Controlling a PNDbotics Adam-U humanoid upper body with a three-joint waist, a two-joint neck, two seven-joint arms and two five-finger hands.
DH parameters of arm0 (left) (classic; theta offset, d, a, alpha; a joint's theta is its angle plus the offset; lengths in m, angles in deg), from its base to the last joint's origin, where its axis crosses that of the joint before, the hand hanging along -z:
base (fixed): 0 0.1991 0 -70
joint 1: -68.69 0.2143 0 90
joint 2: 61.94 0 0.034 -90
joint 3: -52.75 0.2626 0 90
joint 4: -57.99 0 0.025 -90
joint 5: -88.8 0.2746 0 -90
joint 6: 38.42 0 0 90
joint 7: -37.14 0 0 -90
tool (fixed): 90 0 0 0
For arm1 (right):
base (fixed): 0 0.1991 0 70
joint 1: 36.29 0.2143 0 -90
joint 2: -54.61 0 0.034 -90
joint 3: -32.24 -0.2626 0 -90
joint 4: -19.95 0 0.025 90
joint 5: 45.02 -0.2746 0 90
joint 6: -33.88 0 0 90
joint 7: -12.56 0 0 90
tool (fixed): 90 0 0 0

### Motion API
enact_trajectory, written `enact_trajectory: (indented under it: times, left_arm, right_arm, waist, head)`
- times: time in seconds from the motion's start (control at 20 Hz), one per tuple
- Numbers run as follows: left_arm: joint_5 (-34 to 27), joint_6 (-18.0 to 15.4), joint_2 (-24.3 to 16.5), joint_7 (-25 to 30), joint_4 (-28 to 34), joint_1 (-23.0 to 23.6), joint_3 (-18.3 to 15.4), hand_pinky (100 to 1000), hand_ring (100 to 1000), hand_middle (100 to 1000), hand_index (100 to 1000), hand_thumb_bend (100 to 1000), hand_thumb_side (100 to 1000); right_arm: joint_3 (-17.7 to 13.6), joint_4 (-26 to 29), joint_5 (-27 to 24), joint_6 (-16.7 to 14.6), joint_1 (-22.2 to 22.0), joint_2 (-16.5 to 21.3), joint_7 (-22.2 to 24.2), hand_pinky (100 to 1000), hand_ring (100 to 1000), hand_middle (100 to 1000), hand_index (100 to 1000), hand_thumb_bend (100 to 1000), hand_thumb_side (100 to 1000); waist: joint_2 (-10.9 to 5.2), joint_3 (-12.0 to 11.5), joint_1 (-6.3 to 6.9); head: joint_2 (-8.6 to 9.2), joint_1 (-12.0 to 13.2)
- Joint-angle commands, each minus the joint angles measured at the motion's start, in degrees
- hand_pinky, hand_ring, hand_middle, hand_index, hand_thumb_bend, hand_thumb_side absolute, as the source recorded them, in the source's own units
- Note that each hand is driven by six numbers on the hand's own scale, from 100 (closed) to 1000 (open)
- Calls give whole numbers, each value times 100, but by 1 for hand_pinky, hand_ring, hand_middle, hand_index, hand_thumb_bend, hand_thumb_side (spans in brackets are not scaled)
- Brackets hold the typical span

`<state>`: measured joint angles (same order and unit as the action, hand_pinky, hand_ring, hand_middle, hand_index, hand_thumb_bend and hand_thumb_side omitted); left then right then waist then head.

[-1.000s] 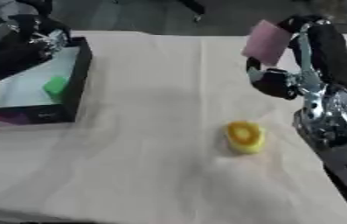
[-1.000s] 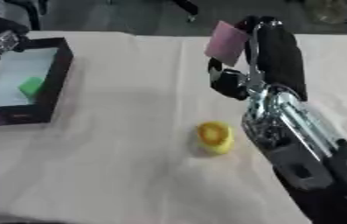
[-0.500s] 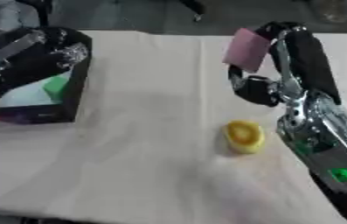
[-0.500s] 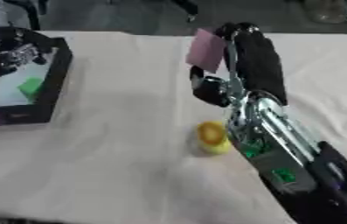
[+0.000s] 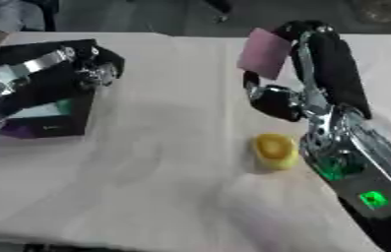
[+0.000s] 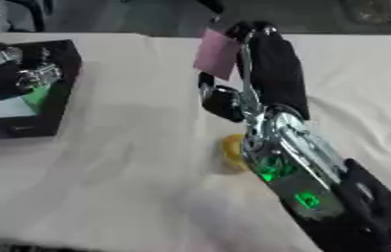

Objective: Pick up the objects with one hand, pass them to the other hand, and then place them into the box on the other side of the table.

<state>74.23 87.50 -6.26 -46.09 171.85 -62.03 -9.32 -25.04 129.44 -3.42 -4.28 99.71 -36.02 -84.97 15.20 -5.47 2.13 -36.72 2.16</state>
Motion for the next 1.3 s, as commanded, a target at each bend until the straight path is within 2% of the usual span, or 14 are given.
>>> enact_trajectory:
  times: [0.05, 0.4, 0.8, 0.9, 1.3]
  left_arm:
    - [113, 17, -29, 125, 73, -192, 85, 1000, 807, 784, 872, 100, 806]
    - [307, 58, 203, 127, 73, -497, 336, 1000, 815, 791, 886, 100, 802]
    - [333, -80, 421, -278, 73, -713, 502, 1000, 817, 775, 878, 100, 702]
    - [373, -135, 463, -347, 73, -752, 521, 1000, 822, 776, 873, 100, 653]
    - [625, -349, 561, -285, 73, -808, 572, 1000, 825, 776, 869, 214, 736]
  right_arm:
    - [52, 77, -32, -54, 148, -28, -132, 736, 676, 542, 471, 100, 100]
    - [225, -33, 140, -196, 262, -160, -23, 743, 681, 547, 478, 100, 100]
    - [324, -66, 447, -298, 287, -208, 179, 747, 681, 547, 481, 100, 100]
    - [342, -65, 513, -312, 281, -215, 255, 744, 679, 546, 480, 100, 100]
    - [324, 214, 679, -374, 203, -22, 464, 744, 678, 546, 480, 100, 100]
  waist:
    - [-199, -29, 83]
    - [-164, -118, 85]
    - [-141, -157, 70]
    - [-137, -159, 66]
    - [-120, -172, 59]
  head:
    - [-50, -25]
    - [-50, -86]
    - [-68, -147]
    - [-93, -163]
    - [-246, -209]
